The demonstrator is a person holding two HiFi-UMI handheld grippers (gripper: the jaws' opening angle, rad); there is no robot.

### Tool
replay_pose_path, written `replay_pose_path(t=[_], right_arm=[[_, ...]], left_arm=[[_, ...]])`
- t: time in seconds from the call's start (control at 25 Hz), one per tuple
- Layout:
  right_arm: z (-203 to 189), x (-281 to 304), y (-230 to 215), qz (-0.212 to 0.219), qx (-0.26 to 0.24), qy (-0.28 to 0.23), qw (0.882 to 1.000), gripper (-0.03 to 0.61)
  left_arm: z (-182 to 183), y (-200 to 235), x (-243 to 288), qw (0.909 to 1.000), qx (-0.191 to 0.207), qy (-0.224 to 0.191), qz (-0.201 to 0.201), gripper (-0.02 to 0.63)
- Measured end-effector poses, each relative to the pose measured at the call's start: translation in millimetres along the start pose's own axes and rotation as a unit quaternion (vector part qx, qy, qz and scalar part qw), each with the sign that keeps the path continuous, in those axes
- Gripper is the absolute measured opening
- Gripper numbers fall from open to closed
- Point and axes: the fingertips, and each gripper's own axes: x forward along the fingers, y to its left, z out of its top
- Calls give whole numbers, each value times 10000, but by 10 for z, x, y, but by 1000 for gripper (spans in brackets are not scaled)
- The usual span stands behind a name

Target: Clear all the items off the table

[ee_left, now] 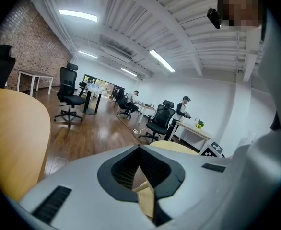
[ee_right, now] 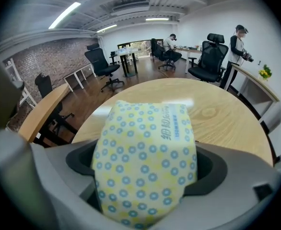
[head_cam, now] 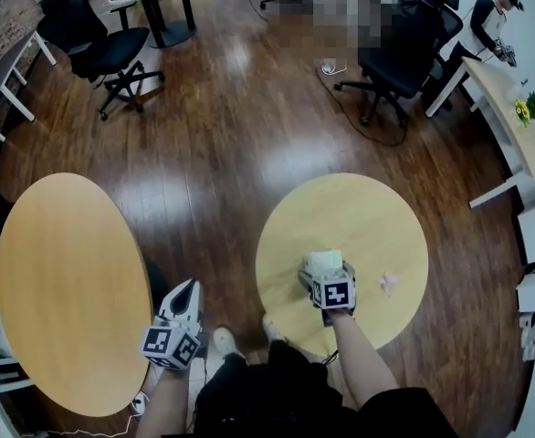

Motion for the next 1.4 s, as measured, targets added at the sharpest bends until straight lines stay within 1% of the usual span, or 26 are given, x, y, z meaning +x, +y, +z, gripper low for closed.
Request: replay_pose_path(t=[0.24,0.32,0.4,0.56,0.64,0.72,0.76,0.8,0.84,0.92,0.96,1.0,1.04,1.08,1.12,1.16,1.2,1.24,1.4], right_arm=[[-25,65,4,-20,-47,98,9999,548],[34,33,-30,-185,-64,-20,9998,548],[136,-89,-48,-329,13,-304,9990,548],[435,-465,61,-312,18,-1015,9943,546],[576,-703,70,-336,61,-1386,9898,546],[681,-997,20,-444,228,-1870,9811,546],[727,-1162,-24,-554,318,-2167,9741,529],[787,-1331,-69,-677,388,-2482,9656,465],[862,-1494,-106,-785,440,-2771,9566,421],[1022,-1793,-147,-927,525,-3219,9407,410],[1087,-1946,-158,-992,572,-3438,9320,389],[1127,-2112,-168,-1070,622,-3694,9210,349],[1137,-2288,-173,-1146,668,-3980,9078,288],[1124,-2453,-168,-1194,700,-4256,8943,178],[1104,-2580,-154,-1214,717,-4471,8833,33],[1089,-2656,-137,-1228,722,-4594,8767,3],[1083,-2684,-126,-1255,720,-4634,8743,3],[1084,-2680,-118,-1282,713,-4627,8743,3],[1106,-2622,-89,-1281,731,-4561,8776,3]], left_arm=[[134,-1,-62,9998,98,-129,-127,-9],[199,-4,-82,9995,132,-210,-170,-9],[265,-15,-104,9991,172,-308,-229,-9],[384,-38,-97,9978,212,-450,-427,-9],[442,-92,-82,9970,207,-518,-537,-9],[489,-178,-76,9958,212,-588,-663,-9],[510,-219,-73,9951,222,-624,-736,-9],[539,-249,-65,9942,234,-667,-809,-9],[584,-265,-52,9933,248,-719,-870,-9],[709,-261,-34,9919,271,-832,-925,-9],[768,-252,-37,9914,277,-881,-923,-9],[806,-244,-52,9912,269,-921,-913,-9],[817,-239,-80,9910,240,-955,-906,-9],[810,-237,-114,9908,201,-990,-907,-9],[800,-233,-145,9904,165,-1028,-912,-9],[800,-227,-165,9899,140,-1069,-918,-9],[809,-217,-174,9895,123,-1109,-921,-9],[821,-201,-172,9891,112,-1144,-921,-9],[896,-142,-165,9871,63,-1282,-956,-9]])
